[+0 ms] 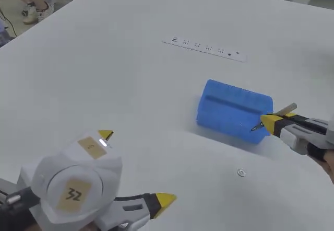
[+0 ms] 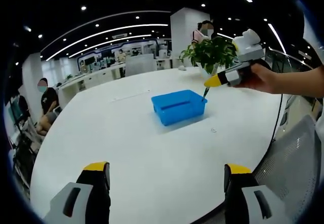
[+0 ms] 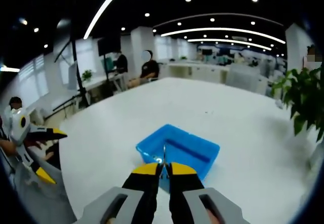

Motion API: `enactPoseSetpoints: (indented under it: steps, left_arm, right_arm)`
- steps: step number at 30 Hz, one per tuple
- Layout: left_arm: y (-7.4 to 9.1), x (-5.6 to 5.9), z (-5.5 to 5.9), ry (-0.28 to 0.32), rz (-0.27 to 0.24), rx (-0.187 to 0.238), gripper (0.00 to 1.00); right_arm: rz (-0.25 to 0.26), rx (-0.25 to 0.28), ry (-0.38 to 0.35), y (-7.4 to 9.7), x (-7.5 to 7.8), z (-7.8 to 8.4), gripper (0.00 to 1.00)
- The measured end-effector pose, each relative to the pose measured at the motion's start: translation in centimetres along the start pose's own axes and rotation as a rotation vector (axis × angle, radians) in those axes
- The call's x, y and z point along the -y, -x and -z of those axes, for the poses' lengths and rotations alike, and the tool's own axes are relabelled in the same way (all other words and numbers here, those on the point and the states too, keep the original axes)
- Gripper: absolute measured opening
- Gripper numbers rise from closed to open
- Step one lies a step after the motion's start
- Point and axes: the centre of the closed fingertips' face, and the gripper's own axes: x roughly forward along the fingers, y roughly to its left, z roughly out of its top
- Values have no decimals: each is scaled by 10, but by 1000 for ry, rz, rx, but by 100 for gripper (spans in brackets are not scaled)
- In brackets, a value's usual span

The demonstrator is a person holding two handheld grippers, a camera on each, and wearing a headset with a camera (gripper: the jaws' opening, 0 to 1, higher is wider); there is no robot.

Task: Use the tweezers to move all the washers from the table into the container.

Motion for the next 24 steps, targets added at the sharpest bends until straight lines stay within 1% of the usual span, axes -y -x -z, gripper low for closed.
enactPoseSetpoints:
  steps: [8, 11, 12, 17, 24]
  left_arm:
    - [0, 0, 0, -1, -1, -2, 95]
    - [0, 0, 0, 2, -1, -2, 95]
    - [0, 0, 0, 1, -1, -2, 95]
    - [0, 1, 1, -4, 1, -5, 95]
    - [0, 1, 1, -6, 1, -6, 95]
  right_arm:
    - [-15, -35, -9, 4, -12, 23, 3]
    - [-23, -66, 10, 4, -17, 37, 3]
    - [-24, -78, 13, 4, -17, 42, 3]
    - [-30, -102, 3, 3, -18, 57, 3]
    - [-36, -128, -4, 1, -18, 68, 3]
